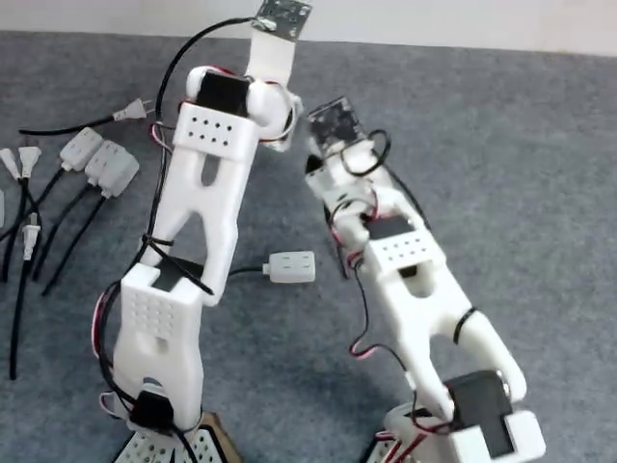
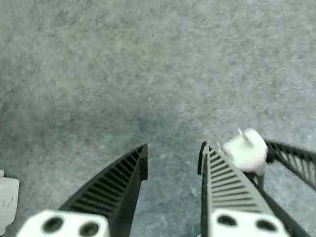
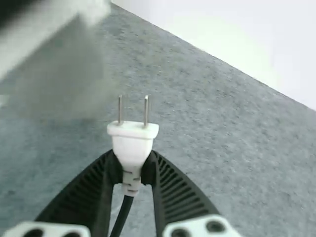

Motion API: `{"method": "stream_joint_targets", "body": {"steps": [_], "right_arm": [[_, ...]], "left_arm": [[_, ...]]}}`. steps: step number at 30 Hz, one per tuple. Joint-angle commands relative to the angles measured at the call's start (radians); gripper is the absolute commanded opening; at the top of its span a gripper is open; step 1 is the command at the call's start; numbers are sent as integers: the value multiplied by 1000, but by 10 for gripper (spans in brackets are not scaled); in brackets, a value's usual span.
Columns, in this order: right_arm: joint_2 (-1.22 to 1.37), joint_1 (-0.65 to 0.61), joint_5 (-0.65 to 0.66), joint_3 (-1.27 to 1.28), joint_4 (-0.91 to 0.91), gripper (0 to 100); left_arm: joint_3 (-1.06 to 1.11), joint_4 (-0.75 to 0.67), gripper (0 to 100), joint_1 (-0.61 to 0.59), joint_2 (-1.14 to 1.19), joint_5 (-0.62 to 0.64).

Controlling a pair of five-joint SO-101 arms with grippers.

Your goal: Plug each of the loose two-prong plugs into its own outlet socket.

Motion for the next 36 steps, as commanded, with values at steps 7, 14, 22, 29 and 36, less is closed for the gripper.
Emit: {"method": "stream_joint_targets", "body": {"steps": [7, 14, 22, 29, 36], "right_arm": [[61, 33, 6, -105, -22, 6], [54, -12, 6, -101, -18, 6], [-16, -47, -35, -99, 61, 6], [-176, -84, -35, -27, 97, 6], [-277, -110, -35, 24, 140, 6]], "left_arm": [[1, 20, 185, 58, -22, -8], [-1, 20, 185, 58, -19, -6], [4, 12, 185, 5, -15, -11], [41, -26, 185, -62, 33, -12], [36, -38, 185, -85, 114, -12]]}}
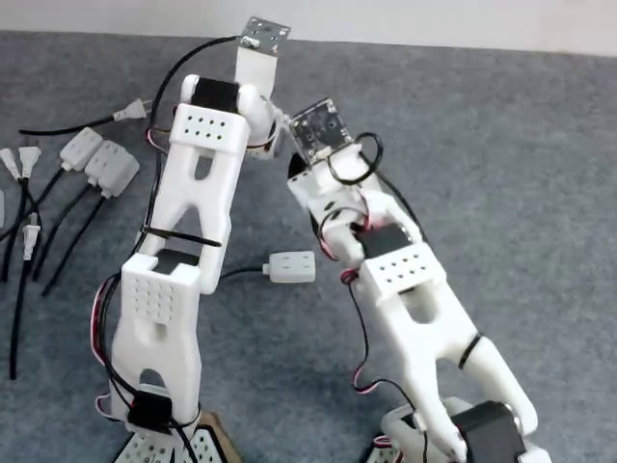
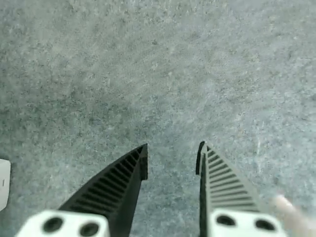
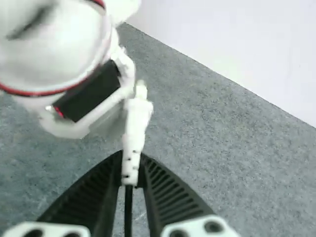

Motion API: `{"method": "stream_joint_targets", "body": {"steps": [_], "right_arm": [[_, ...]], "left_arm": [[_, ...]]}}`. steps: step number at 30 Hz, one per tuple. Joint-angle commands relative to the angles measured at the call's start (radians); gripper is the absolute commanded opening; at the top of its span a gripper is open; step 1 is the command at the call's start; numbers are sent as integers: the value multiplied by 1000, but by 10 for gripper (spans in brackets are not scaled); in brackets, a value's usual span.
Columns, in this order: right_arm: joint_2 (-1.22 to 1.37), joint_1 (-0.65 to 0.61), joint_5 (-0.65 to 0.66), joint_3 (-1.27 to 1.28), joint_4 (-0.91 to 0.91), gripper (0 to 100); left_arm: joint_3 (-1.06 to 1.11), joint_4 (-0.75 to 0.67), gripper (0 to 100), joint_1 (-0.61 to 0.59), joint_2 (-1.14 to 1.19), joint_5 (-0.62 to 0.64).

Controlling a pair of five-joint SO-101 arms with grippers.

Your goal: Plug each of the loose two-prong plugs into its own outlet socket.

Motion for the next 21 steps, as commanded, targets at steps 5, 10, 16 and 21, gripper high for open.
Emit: {"method": "stream_joint_targets", "body": {"steps": [5, 10, 16, 21], "right_arm": [[-79, -12, -11, -2, 58, 6], [-76, -7, -8, 28, 59, 6], [-58, 12, -6, 73, 59, 6], [50, 93, 28, -24, 271, 6]], "left_arm": [[-8, -15, 188, -35, -10, -11], [-48, -12, 186, -87, -8, -41], [-147, 63, 189, -153, -7, -75], [-176, 84, 189, -219, -1, -97]]}}
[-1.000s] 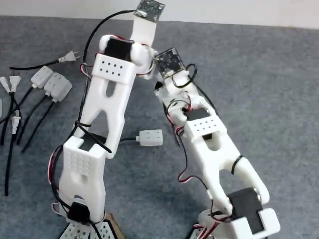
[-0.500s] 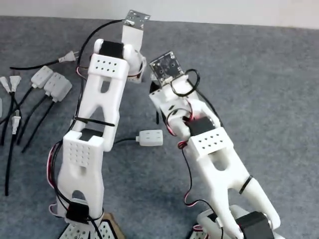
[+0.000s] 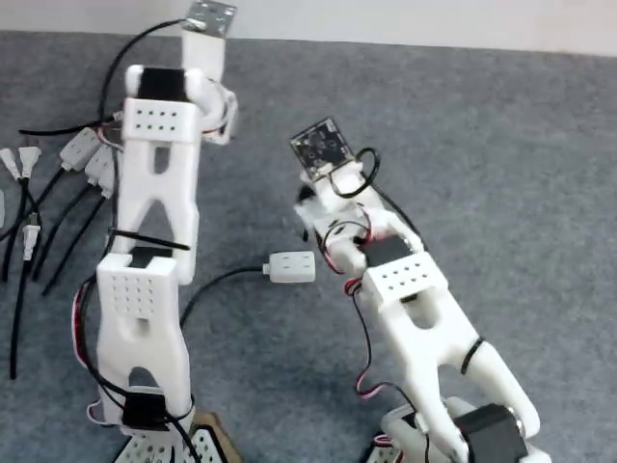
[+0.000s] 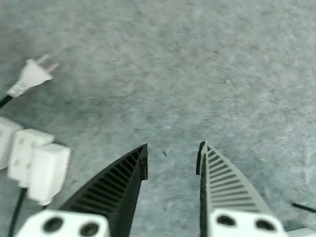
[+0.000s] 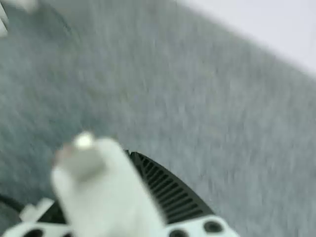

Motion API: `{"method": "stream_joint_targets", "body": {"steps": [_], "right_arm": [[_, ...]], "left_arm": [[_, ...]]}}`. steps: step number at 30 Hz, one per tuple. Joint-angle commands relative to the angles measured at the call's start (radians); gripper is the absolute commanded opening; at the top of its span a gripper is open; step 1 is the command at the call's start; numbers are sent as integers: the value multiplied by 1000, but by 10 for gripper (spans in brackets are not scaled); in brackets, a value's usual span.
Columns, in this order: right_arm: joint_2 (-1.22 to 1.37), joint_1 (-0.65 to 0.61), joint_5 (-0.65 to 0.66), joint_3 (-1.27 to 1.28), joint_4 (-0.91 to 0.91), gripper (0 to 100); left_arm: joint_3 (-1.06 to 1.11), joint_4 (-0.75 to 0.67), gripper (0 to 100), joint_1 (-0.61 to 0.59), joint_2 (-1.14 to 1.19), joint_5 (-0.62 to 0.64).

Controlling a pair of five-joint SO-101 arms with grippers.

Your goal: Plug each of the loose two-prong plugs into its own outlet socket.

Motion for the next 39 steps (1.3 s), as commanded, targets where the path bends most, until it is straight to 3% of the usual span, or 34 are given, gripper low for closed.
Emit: {"method": "stream_joint_targets", "body": {"steps": [1, 8, 13, 16, 20, 26, 32, 39], "right_arm": [[47, 79, 43, -185, 232, 6], [254, 180, 201, -1058, 891, 6], [664, 174, 388, -1606, 1360, 6], [866, 183, 407, -1675, 1368, 6], [969, 113, 407, -1572, 1368, 7], [960, 58, 422, -1432, 1368, 7], [963, 102, 419, -1409, 1368, 7], [967, 188, 242, -1409, 1260, 15]], "left_arm": [[-39, 12, 189, -47, -5, -35], [-13, 8, 189, -58, 21, -44], [-13, 6, 189, -68, 53, -46], [-13, 6, 189, -70, 65, -46], [-13, -8, 189, -101, 74, -48], [-10, -14, 189, -159, 76, -87], [-8, -8, 189, -176, 76, -127], [-8, -8, 189, -173, 76, -129]]}}
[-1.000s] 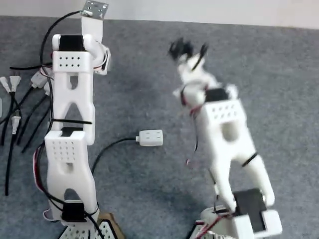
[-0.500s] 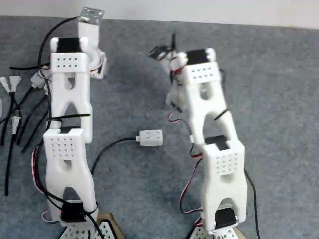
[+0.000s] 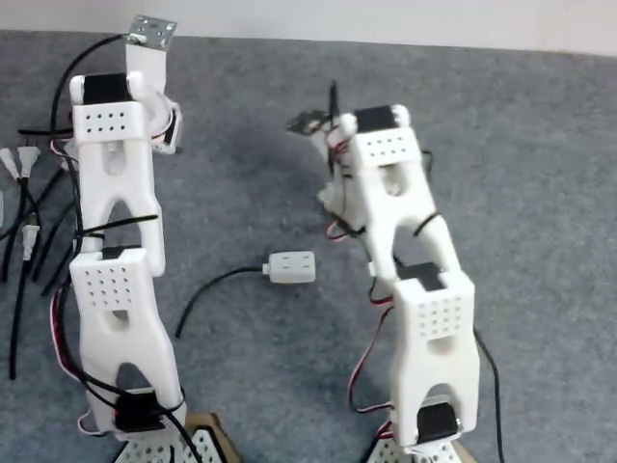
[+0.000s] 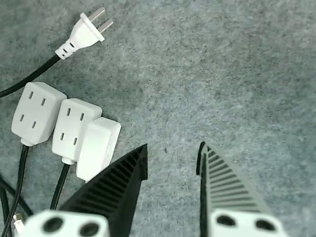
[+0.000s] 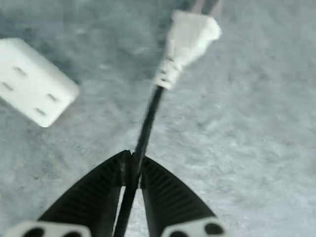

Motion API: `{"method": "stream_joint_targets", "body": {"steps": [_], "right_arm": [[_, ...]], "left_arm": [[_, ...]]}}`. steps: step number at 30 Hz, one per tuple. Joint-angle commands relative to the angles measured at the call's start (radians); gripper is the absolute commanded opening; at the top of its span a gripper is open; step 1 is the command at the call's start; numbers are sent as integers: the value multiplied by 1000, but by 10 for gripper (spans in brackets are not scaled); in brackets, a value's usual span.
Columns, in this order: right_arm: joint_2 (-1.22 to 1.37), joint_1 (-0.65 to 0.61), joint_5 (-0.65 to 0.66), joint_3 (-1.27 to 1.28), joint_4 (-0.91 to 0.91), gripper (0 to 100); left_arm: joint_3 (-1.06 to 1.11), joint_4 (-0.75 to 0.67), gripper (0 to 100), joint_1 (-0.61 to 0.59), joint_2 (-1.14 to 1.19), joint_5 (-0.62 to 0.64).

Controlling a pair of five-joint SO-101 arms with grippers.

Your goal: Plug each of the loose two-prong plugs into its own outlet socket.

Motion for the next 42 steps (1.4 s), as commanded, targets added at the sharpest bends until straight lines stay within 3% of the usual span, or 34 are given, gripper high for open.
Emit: {"method": "stream_joint_targets", "body": {"steps": [1, 6, 17, 30, 35, 37, 40, 42], "right_arm": [[-24, 35, -109, -2, -94, 31], [56, -8, -169, 5, -177, 146], [125, -85, -164, -4, -232, 148], [128, -94, 40, -4, -338, 148], [136, -105, 61, -1, -338, 148], [136, -104, 86, 5, -338, 132], [136, -101, 92, 5, -340, 0], [136, -90, 92, 7, -372, 14]], "left_arm": [[-8, -11, 189, -5, -13, -11], [-8, -14, 189, -8, -13, -11], [-7, -18, 189, -12, -7, -12], [-15, -46, 189, -7, 96, -44], [-15, -46, 189, -5, 101, -46], [-15, -46, 189, -7, 101, -46], [-15, -41, 189, -8, 101, -46], [-15, -40, 189, -10, 101, -46]]}}
